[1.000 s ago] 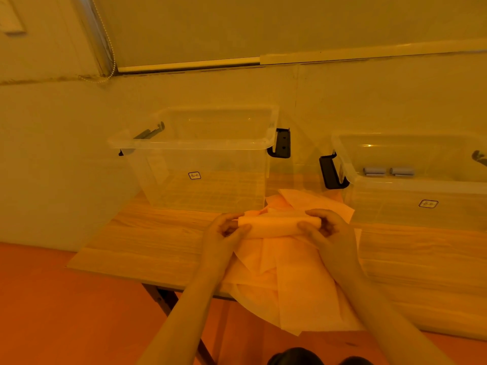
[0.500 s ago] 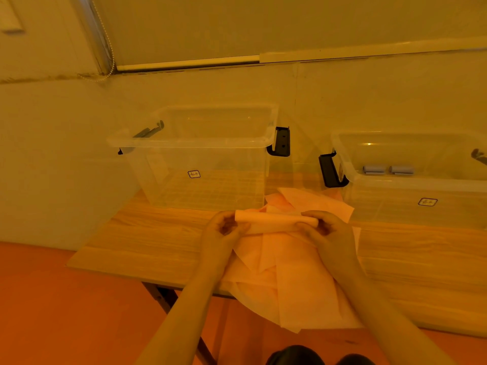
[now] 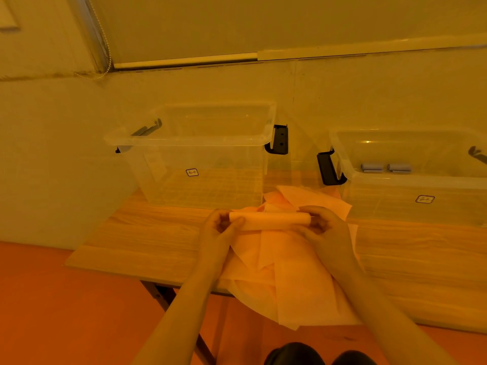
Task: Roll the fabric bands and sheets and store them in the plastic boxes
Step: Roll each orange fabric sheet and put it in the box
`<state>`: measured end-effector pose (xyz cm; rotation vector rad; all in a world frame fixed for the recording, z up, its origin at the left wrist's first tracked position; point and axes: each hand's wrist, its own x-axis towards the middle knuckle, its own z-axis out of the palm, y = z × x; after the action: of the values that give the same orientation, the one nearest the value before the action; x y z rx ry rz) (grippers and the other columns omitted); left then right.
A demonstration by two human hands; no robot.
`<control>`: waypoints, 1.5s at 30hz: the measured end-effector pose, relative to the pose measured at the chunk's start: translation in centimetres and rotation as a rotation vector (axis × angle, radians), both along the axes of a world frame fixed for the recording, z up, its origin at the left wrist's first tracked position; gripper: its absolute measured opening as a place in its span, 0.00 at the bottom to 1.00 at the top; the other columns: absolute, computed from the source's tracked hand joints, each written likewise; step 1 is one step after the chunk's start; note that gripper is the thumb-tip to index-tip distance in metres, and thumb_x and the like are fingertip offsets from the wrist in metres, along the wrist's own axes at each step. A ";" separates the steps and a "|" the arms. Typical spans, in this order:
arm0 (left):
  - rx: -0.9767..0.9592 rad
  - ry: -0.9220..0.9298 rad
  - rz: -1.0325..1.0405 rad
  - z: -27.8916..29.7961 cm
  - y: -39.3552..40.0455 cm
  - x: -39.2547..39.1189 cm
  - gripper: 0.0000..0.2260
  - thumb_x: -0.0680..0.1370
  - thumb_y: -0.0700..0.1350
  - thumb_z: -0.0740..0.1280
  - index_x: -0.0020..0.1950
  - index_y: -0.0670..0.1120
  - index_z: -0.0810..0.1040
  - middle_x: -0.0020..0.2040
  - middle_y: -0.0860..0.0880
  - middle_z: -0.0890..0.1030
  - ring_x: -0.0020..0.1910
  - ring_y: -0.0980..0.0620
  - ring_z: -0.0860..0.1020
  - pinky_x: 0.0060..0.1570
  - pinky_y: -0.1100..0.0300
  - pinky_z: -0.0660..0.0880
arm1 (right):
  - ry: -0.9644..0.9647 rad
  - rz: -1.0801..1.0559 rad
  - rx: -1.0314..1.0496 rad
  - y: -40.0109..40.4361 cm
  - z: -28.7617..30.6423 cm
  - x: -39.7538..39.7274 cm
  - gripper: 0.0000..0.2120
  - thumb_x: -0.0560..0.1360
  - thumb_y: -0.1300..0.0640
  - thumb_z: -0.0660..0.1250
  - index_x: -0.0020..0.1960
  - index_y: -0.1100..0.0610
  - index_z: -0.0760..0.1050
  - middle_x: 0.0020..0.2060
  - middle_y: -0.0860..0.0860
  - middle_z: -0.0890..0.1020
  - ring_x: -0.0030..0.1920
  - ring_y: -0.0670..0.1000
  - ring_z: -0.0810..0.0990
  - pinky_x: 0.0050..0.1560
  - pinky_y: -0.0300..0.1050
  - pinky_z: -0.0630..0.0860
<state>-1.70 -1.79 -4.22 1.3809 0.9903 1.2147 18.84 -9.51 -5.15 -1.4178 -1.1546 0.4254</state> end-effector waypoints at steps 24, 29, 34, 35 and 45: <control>-0.049 -0.040 -0.014 0.1 -0.2 0.0 0.06 0.73 0.42 0.72 0.49 0.47 0.79 0.45 0.49 0.84 0.46 0.50 0.82 0.41 0.57 0.79 | -0.096 -0.039 -0.010 -0.1 0.2 -0.5 0.08 0.73 0.56 0.70 0.51 0.49 0.75 0.46 0.39 0.76 0.47 0.37 0.74 0.47 0.29 0.69; -0.044 -0.032 -0.019 0.0 -0.1 0.1 0.11 0.74 0.43 0.72 0.55 0.47 0.78 0.46 0.50 0.85 0.46 0.53 0.83 0.41 0.57 0.80 | -0.099 -0.061 0.017 -0.2 0.2 -0.3 0.11 0.73 0.57 0.71 0.54 0.49 0.76 0.48 0.41 0.77 0.49 0.36 0.74 0.49 0.28 0.69; 0.001 0.030 0.010 -0.1 -0.2 0.1 0.03 0.74 0.45 0.71 0.46 0.48 0.80 0.40 0.50 0.84 0.40 0.53 0.81 0.36 0.59 0.76 | -0.156 -0.086 0.065 0.0 -0.1 -0.1 0.10 0.73 0.57 0.71 0.53 0.49 0.76 0.49 0.39 0.76 0.51 0.33 0.74 0.49 0.27 0.70; 0.003 0.038 0.006 -0.1 -0.2 0.1 0.03 0.73 0.45 0.72 0.46 0.49 0.81 0.41 0.50 0.84 0.41 0.53 0.82 0.38 0.57 0.78 | -0.173 -0.097 0.077 0.0 -0.2 -0.1 0.09 0.73 0.57 0.71 0.53 0.50 0.76 0.49 0.40 0.76 0.51 0.33 0.73 0.50 0.27 0.70; -0.010 -0.019 -0.012 -0.3 0.1 0.0 0.09 0.73 0.40 0.72 0.52 0.47 0.78 0.47 0.49 0.83 0.48 0.50 0.82 0.42 0.58 0.79 | -0.203 -0.098 0.093 0.2 -0.4 0.2 0.10 0.70 0.60 0.74 0.50 0.51 0.79 0.50 0.44 0.76 0.52 0.40 0.74 0.50 0.32 0.72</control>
<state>-1.73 -1.73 -4.47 1.3638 0.9727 1.2103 19.03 -9.33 -5.59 -1.4539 -1.2449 0.1592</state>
